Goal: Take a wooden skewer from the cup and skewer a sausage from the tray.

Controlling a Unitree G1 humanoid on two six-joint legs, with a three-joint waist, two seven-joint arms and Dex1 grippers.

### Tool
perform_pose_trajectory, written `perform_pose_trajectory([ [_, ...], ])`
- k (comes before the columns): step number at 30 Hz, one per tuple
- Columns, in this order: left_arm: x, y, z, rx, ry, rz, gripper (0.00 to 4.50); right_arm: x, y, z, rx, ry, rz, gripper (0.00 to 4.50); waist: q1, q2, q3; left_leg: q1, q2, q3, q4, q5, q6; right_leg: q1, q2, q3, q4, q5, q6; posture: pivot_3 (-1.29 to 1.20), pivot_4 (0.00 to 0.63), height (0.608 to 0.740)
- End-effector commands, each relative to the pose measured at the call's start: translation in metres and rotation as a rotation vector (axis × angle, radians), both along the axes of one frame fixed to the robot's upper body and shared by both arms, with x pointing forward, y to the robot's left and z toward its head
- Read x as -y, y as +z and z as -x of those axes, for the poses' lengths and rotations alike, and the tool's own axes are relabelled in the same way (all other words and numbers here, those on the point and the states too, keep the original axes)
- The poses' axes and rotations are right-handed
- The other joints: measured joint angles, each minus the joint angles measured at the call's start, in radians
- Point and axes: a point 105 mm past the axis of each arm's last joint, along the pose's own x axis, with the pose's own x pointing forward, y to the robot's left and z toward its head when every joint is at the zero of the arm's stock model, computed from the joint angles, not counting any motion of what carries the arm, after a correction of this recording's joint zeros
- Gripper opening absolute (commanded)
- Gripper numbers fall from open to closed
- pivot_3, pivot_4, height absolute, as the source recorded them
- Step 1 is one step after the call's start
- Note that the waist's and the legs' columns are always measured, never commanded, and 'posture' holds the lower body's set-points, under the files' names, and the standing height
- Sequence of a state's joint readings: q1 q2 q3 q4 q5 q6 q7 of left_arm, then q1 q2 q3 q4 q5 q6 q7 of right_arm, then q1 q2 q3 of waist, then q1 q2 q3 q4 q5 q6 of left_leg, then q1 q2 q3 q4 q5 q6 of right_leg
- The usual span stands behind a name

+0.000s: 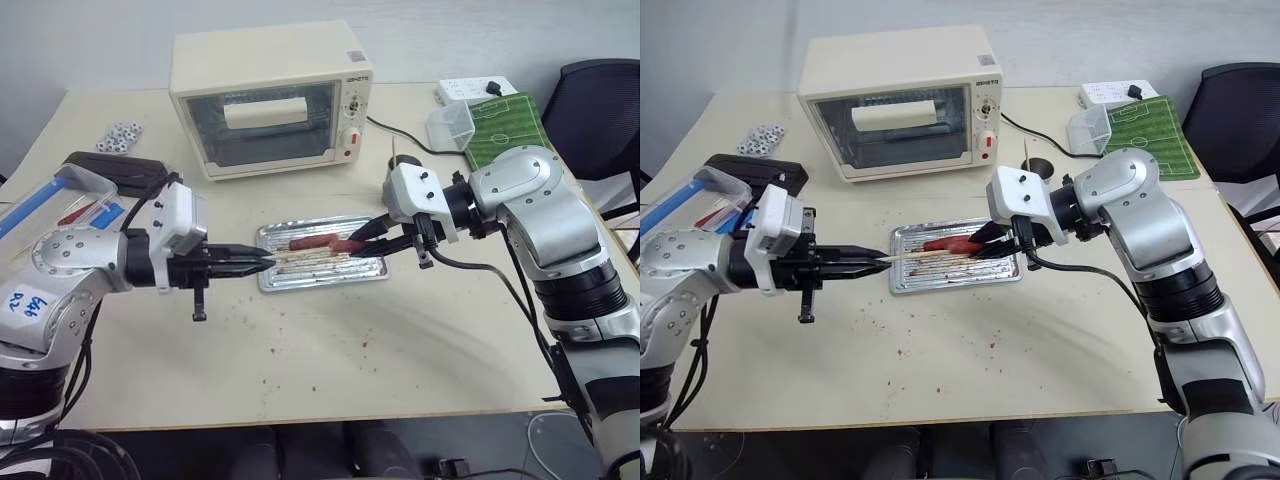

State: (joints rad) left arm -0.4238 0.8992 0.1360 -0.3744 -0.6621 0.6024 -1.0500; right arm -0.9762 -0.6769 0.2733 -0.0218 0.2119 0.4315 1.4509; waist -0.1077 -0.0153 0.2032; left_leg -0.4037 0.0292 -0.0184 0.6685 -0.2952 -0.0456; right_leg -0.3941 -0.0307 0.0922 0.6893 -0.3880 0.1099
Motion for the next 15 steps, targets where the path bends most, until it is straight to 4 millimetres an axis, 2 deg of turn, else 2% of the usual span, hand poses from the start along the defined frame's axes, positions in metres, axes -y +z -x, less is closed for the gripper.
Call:
perform_pose_trajectory([
  [1,-0.0022,0.0092,0.0044,0.043,-0.003,-0.006,0.0,0.0012,0.0092,0.0014,0.041,0.011,-0.007,0.8,0.001,0.0,0.0,0.0,0.0,0.0,0.0,0.0,0.0,0.0,0.0,0.0,0.0,0.0,0.0,0.0,0.15,0.74],
  [15,-0.0064,0.0101,-0.0016,0.061,0.013,-0.013,0.0,0.0018,0.0088,0.0035,0.039,0.013,-0.003,0.8,0.001,0.0,0.0,0.0,0.0,0.0,0.0,0.0,0.0,0.0,0.0,0.0,0.0,0.0,0.0,0.0,0.15,0.74],
])
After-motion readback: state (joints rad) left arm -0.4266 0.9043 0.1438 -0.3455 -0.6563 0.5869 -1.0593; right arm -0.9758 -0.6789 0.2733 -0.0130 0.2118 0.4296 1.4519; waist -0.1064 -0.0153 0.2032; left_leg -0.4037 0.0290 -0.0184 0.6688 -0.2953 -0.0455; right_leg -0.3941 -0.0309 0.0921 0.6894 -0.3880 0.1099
